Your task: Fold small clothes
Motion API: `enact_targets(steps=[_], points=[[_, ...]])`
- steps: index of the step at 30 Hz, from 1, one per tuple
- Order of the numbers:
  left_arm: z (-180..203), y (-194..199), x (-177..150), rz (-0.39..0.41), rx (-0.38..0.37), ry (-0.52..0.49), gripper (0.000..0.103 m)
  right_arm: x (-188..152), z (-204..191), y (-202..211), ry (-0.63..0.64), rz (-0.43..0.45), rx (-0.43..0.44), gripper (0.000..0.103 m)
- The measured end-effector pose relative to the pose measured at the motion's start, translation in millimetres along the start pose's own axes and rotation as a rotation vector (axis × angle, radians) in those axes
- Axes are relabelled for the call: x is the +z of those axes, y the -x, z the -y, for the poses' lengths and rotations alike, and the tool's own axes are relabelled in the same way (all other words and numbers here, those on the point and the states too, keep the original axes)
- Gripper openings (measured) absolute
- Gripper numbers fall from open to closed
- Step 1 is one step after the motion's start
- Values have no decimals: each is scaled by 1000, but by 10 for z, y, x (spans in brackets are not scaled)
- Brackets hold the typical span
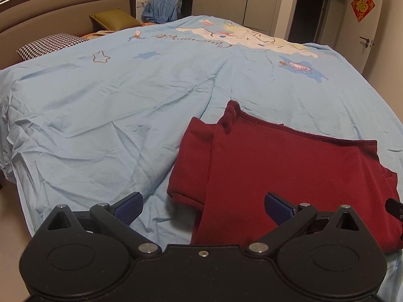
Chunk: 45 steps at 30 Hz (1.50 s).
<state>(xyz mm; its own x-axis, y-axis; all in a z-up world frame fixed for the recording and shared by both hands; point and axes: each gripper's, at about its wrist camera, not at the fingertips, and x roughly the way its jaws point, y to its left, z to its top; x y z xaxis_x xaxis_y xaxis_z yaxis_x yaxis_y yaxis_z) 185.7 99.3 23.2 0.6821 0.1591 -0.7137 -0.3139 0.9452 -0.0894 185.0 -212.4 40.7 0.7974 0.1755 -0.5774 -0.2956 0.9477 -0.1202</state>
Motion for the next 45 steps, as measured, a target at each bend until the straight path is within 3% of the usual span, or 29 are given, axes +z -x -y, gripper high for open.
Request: enact_targets(steps=[10,27,36,45], points=[[-155,-158,-65,-52,10,43,102,-127,-311,-285,110,23,-35,103],[-366,-280,-230,-103,2,125,102,-252,-516,-808,119,-52,-22,103],[-413,-372,-317,-139,-3,158,102,-355,-514,-911,98,-74,-17,103],[-318,-425,-303,-142,-55,160,102,-361,-501,-936,85,-85,-10,103]])
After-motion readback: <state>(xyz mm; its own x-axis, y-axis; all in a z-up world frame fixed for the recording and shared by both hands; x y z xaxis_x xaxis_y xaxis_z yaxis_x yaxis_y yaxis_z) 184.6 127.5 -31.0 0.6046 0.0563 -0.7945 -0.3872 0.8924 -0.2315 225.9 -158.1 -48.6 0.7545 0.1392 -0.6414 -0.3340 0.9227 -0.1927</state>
